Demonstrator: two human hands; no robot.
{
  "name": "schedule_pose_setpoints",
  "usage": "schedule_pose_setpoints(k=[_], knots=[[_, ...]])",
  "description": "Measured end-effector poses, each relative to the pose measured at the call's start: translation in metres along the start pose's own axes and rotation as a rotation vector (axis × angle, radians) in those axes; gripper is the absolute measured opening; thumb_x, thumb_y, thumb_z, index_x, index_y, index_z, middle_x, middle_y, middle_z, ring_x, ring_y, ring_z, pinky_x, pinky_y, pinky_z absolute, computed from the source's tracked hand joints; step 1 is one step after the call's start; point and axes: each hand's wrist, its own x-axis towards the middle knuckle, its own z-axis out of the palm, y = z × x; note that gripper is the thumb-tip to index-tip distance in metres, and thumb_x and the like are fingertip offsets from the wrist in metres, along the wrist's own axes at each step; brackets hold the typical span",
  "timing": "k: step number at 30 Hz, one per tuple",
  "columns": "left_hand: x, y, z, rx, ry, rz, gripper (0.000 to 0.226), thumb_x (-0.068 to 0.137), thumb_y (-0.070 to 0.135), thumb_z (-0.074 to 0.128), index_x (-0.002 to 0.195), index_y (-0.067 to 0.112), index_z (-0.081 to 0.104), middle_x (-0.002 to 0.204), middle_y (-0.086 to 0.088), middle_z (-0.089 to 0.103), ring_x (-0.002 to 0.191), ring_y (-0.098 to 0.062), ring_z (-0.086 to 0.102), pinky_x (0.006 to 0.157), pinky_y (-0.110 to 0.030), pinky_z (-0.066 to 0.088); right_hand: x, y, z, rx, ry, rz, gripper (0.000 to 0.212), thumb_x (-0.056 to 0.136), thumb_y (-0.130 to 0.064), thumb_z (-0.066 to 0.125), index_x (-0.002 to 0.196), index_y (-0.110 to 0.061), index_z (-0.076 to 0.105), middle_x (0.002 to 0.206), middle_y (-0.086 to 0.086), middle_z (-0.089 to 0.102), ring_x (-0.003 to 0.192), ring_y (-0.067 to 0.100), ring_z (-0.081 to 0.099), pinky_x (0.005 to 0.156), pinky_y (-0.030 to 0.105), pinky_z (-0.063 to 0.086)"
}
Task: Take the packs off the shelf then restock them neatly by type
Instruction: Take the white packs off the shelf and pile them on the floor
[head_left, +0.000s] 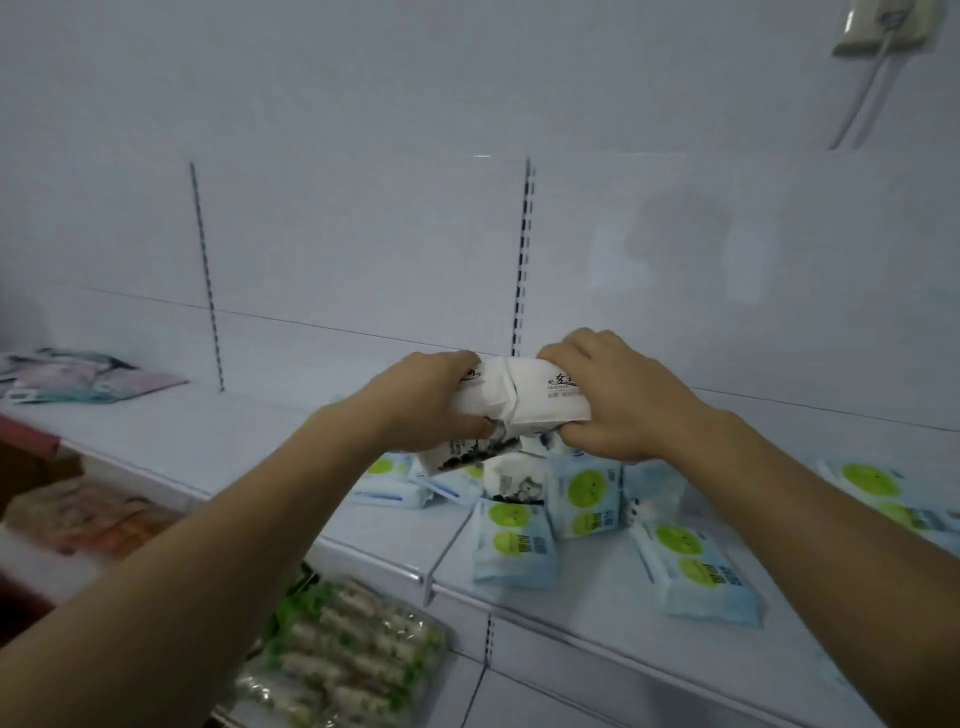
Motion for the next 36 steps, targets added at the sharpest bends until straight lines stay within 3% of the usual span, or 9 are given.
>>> schedule_pose_setpoints(k=[4, 10, 15, 23, 27, 32, 36], knots=[[-0.048, -0.071, -0.030, 0.148, 0.022, -0.093, 0.065, 0.083, 0.056, 0.069, 0.136, 0.026, 0.043, 0.120, 0.002, 0.053, 0.102, -0.023, 0.055, 0.085, -0.039, 0.048, 0.052, -0.081, 0.012, 0.049, 0.001, -0.071, 0.070, 0.077, -0.040, 0.069, 0.138, -0.028, 0.036, 0.135, -0.006, 0.044, 0.119, 0.020, 0.040, 0.082, 0.041, 0.050], [-0.139, -0.188, -0.062, 0.204, 0.005, -0.305, 0.073, 0.081, 0.057, 0.071, 0.139, 0.027, 0.038, 0.127, 0.001, 0.052, 0.108, -0.023, 0.053, 0.090, -0.043, 0.050, 0.127, -0.214, 0.046, 0.158, 0.005, -0.261, 0.078, 0.078, -0.045, 0.068, 0.144, -0.029, 0.030, 0.134, -0.004, 0.042, 0.119, 0.020, 0.039, 0.081, 0.041, 0.050], [-0.211, -0.271, -0.080, 0.263, -0.032, -0.510, 0.080, 0.079, 0.062, 0.071, 0.141, 0.026, 0.037, 0.126, 0.003, 0.052, 0.106, -0.020, 0.053, 0.087, -0.039, 0.053, 0.189, -0.325, 0.080, 0.240, 0.008, -0.459, 0.082, 0.082, -0.051, 0.066, 0.149, -0.030, 0.025, 0.138, -0.004, 0.040, 0.124, 0.020, 0.037, 0.086, 0.042, 0.050], [-0.295, -0.412, -0.097, 0.270, -0.064, -0.860, 0.072, 0.080, 0.054, 0.074, 0.139, 0.029, 0.041, 0.119, 0.006, 0.055, 0.099, -0.015, 0.055, 0.079, -0.030, 0.053, 0.289, -0.499, 0.141, 0.382, 0.013, -0.690, 0.078, 0.079, -0.048, 0.070, 0.144, -0.033, 0.028, 0.136, -0.003, 0.044, 0.123, 0.020, 0.041, 0.084, 0.036, 0.047], [-0.320, -0.483, -0.106, 0.285, -0.117, -1.005, 0.066, 0.081, 0.056, 0.072, 0.135, 0.029, 0.044, 0.109, 0.008, 0.055, 0.093, -0.013, 0.057, 0.074, -0.030, 0.055, 0.338, -0.571, 0.177, 0.443, -0.030, -0.793, 0.079, 0.079, -0.049, 0.070, 0.143, -0.034, 0.026, 0.134, -0.003, 0.046, 0.122, 0.019, 0.042, 0.092, 0.038, 0.050], [-0.360, -0.560, -0.108, 0.280, -0.087, -1.149, 0.069, 0.082, 0.060, 0.069, 0.138, 0.029, 0.041, 0.111, 0.008, 0.054, 0.092, -0.012, 0.057, 0.076, -0.032, 0.058, 0.395, -0.658, 0.210, 0.489, -0.077, -0.911, 0.083, 0.079, -0.049, 0.069, 0.146, -0.034, 0.022, 0.138, -0.003, 0.043, 0.125, 0.019, 0.039, 0.094, 0.044, 0.051], [-0.411, -0.613, -0.105, 0.283, -0.114, -1.250, 0.073, 0.082, 0.055, 0.071, 0.141, 0.029, 0.038, 0.119, 0.006, 0.053, 0.101, -0.016, 0.056, 0.081, -0.036, 0.057, 0.423, -0.737, 0.232, 0.505, -0.137, -1.005, 0.083, 0.081, -0.047, 0.069, 0.147, -0.033, 0.022, 0.141, -0.002, 0.040, 0.128, 0.020, 0.036, 0.093, 0.041, 0.049]])
